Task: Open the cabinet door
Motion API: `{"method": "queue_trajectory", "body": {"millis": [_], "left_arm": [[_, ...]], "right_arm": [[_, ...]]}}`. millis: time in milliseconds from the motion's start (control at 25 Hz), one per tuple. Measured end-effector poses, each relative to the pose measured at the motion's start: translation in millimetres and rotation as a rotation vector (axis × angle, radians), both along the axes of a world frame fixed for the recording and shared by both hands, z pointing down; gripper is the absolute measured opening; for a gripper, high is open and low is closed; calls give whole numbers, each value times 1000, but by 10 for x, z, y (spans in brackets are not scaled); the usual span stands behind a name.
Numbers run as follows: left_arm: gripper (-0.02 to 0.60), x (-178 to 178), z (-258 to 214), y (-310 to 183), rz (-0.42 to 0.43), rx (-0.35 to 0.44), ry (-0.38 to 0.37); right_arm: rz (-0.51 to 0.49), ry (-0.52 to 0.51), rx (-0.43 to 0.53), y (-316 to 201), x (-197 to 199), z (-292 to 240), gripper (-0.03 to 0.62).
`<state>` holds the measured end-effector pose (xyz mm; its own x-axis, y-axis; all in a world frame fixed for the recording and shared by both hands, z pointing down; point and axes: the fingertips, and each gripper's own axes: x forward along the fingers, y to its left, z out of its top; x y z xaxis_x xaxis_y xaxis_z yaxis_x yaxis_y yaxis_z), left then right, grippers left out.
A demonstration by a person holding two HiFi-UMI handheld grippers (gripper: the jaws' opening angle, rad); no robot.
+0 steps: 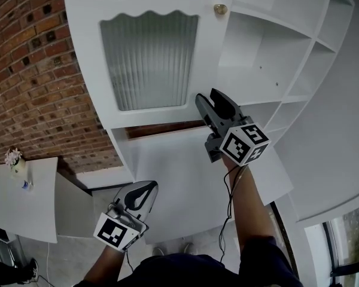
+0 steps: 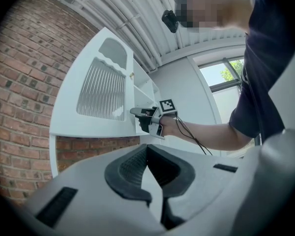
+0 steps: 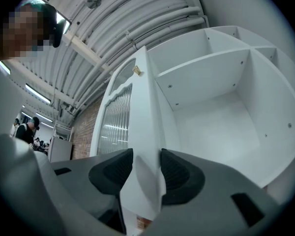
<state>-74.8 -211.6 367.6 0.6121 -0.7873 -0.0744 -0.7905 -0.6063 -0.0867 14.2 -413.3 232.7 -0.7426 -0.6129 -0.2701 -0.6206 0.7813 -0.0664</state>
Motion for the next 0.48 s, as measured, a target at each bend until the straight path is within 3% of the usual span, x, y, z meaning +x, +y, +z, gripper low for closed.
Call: {"method": "queue_trajectory", "body": {"millis": [360, 480], "left_arm": [[6, 259, 148, 205, 28, -24, -16], [6, 373, 295, 288, 35, -70, -31]], "right_arm": [[-16, -12, 66, 786, 247, 5, 114], [-55, -19, 91, 1152, 263, -2, 99]]}}
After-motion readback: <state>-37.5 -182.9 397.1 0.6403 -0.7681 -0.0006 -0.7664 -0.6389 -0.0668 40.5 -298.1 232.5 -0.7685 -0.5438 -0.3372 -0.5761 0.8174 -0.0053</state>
